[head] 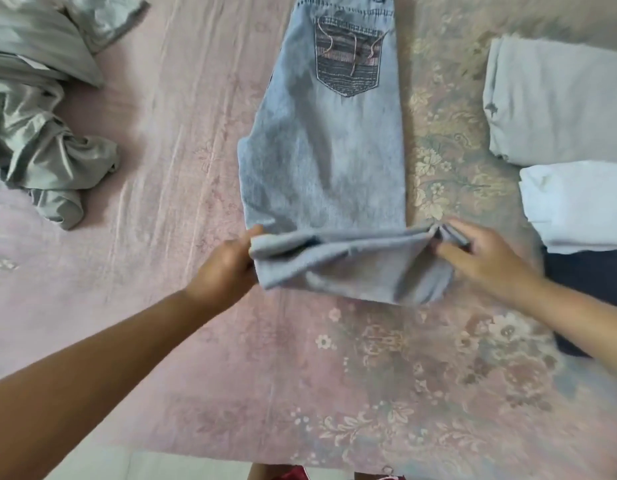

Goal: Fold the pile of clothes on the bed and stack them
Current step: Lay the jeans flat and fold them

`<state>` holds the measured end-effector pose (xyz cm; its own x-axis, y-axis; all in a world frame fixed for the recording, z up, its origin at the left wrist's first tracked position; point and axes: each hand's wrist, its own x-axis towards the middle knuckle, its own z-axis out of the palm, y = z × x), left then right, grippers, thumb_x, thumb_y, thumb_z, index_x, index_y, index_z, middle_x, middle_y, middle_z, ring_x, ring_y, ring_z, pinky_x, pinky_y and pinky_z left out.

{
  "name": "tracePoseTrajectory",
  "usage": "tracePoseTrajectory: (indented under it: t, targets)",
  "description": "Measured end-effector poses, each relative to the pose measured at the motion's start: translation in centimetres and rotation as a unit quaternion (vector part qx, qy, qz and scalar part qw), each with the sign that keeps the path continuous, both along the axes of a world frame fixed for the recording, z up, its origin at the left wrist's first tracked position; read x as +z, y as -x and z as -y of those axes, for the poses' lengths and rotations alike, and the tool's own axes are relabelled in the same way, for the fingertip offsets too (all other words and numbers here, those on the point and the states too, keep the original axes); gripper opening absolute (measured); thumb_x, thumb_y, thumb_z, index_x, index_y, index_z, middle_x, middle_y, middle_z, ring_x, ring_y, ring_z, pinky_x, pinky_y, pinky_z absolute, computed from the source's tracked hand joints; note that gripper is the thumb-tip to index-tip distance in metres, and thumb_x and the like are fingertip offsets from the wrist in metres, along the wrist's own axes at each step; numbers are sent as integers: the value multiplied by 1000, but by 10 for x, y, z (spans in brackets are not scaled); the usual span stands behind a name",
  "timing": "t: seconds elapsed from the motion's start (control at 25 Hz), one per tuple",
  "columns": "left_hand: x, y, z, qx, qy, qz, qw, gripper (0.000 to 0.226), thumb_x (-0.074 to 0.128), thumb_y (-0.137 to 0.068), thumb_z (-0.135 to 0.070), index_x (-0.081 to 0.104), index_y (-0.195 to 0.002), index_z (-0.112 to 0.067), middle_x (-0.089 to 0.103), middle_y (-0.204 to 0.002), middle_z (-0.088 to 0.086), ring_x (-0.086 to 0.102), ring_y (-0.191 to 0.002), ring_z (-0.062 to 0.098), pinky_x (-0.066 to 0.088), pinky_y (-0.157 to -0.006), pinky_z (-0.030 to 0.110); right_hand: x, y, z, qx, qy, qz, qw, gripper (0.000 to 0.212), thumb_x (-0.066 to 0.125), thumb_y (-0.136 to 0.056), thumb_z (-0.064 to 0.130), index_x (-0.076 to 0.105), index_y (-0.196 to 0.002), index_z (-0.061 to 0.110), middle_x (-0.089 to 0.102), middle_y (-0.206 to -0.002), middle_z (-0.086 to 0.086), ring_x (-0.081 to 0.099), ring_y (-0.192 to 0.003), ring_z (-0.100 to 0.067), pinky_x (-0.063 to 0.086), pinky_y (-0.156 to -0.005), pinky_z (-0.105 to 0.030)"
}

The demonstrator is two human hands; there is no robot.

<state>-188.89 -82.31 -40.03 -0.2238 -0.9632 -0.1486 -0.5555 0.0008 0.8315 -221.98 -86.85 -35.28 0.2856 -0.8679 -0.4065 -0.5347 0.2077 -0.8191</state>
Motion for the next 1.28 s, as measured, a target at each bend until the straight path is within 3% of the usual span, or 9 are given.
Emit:
tracePoseTrajectory:
  t: [0.08, 0.24, 0.32, 0.4, 0.48, 0.64, 0.88, 1.08, 1.28]
  targets:
    - [17, 18, 56, 169, 6, -43, 985, 10, 57, -91, -28, 55, -86, -21, 60, -79, -3, 54, -67, 1, 44, -65, 17, 7, -11, 65, -165, -25, 132, 977, 34, 60, -85, 47, 66, -93, 15, 72, -85, 2, 65, -78, -5, 50, -69, -16]
    - [-19, 17, 108, 358, -223, -260, 869, 67, 22, -95, -64, 66, -112, -15, 67, -108, 1, 62, -103, 12, 46, -99, 33, -42, -30, 108, -189, -192, 192, 944, 93, 55, -56, 87, 56, -127, 27, 61, -128, 8, 53, -123, -10, 41, -106, -40]
    - [-48, 10, 87, 361, -258, -213, 871, 67, 27, -95, -64, 58, -128, -15, 59, -124, -3, 54, -115, 11, 38, -107, 27, -76, -31, 83, -188, -216, 138, 948, 96, 73, -42, 81, 62, -120, 27, 61, -129, 5, 53, -123, -14, 37, -109, -44]
    - [-58, 10, 68, 337, -224, -159, 900, 42, 44, -97, -49, 63, -104, -13, 64, -98, -6, 56, -89, 3, 43, -80, 6, -94, -36, 62, -205, -171, 83, 960, 58, 77, -59, 59, 67, -102, 22, 69, -114, 1, 63, -108, -16, 47, -99, -38]
    - [-54, 16, 64, 313, -172, -83, 931, 24, 53, -96, -33, 55, -83, -13, 52, -73, -4, 46, -65, 4, 38, -57, 12, -99, -39, 51, -222, -104, 65, 967, 35, 69, -78, 44, 64, -105, 23, 70, -110, 2, 65, -99, -11, 52, -88, -29]
    - [-42, 32, 58, 343, -92, -13, 935, 21, 44, -99, -33, 46, -90, -14, 51, -69, -6, 51, -63, 1, 37, -55, 17, -89, -48, 45, -280, 0, 40, 959, 12, 55, -93, 38, 58, -101, 29, 62, -97, 21, 60, -92, 7, 49, -76, -13]
    - [-67, 53, 12, 390, -143, 53, 908, 30, 41, -99, -36, 44, -86, -9, 52, -70, 0, 55, -71, 31, 40, -61, 38, -118, -50, 14, -264, -57, -211, 939, 52, 34, -101, 40, 54, -78, -2, 56, -70, -16, 47, -64, -26, 29, -53, -34]
    - [-58, 60, -16, 449, -117, 66, 883, 25, 46, -98, -35, 48, -87, -12, 53, -77, -3, 52, -71, 13, 35, -58, 28, -116, -57, -13, -295, -31, -262, 918, 46, 27, -101, 43, 51, -78, 12, 53, -68, -1, 52, -69, -26, 32, -56, -33]
    - [-81, 64, -40, 450, -172, 151, 863, 36, 43, -95, -43, 51, -89, -9, 59, -82, 7, 56, -78, 31, 41, -67, 38, -132, -64, -36, -267, -69, -342, 898, 47, 17, -99, 48, 53, -91, 18, 57, -74, -2, 55, -70, -26, 43, -66, -35]
